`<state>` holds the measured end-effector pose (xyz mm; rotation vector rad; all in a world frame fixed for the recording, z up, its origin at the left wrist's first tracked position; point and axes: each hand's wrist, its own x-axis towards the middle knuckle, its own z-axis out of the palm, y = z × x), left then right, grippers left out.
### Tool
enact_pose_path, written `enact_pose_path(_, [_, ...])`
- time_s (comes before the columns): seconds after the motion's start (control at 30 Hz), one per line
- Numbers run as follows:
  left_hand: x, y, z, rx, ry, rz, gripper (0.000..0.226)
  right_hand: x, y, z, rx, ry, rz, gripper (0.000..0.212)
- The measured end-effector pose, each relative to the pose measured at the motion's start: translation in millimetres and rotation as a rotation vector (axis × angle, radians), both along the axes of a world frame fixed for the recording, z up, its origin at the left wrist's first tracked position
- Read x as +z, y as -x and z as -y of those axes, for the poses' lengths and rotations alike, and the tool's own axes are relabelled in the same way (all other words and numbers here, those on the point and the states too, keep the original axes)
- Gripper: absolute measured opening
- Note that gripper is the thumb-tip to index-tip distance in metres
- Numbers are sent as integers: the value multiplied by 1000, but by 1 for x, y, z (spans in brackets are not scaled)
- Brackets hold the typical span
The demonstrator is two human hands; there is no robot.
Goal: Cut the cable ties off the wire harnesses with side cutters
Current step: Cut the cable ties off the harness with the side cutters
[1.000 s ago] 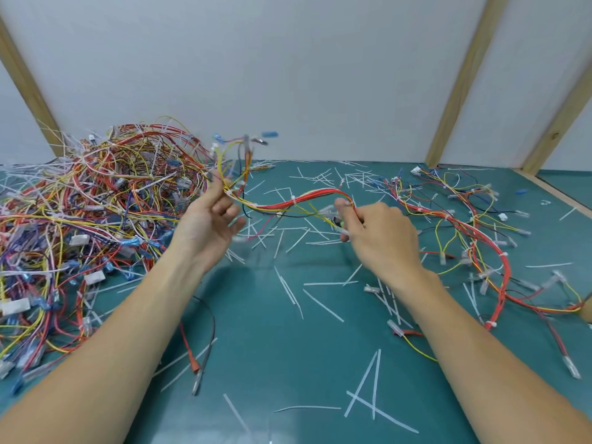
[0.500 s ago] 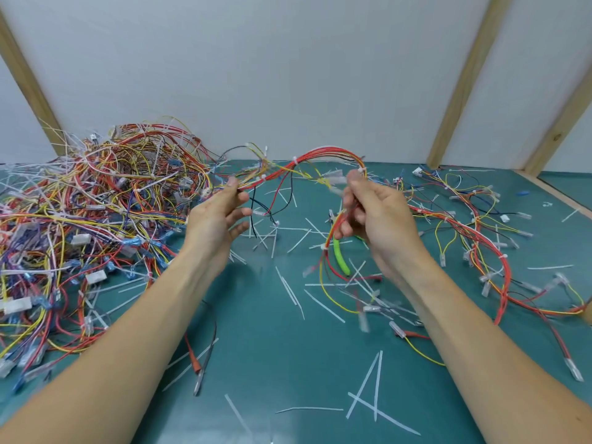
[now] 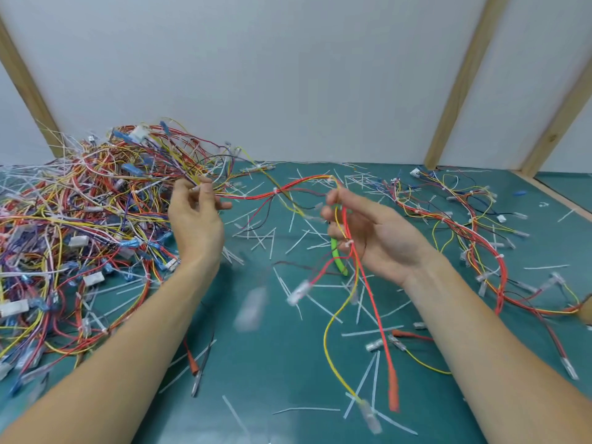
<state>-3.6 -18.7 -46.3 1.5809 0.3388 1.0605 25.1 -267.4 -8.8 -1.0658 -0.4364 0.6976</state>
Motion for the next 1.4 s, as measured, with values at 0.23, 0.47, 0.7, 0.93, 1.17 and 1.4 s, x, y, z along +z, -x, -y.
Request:
enact_pose_path(0.23, [-13,-5,-16,69,-151,-202,14,-20,-10,-9,-415,543,405,30])
enact_pose_path(0.47, [-11,0,-3,-83,-326,-177,14,-37,-21,1,-828,1042,907,32])
enact_pose_path(0.7, [-6,2,6,-208,-338,-162,20,-40,-23,7,-845,1298,980,30])
enact_pose_path(0.93, [-5,1,8,-358,-248,-212,16,-39,-27,11,-856,1107,860,24])
enact_pose_path(1.17, [-8,3,16,-609,-149,-287,7,-30,-25,6,-1089,661,819,28])
enact_pose_path(1.4, [-7,4,17,-644,-16,-312,16,-23,-15,3,-1180,424,882,29])
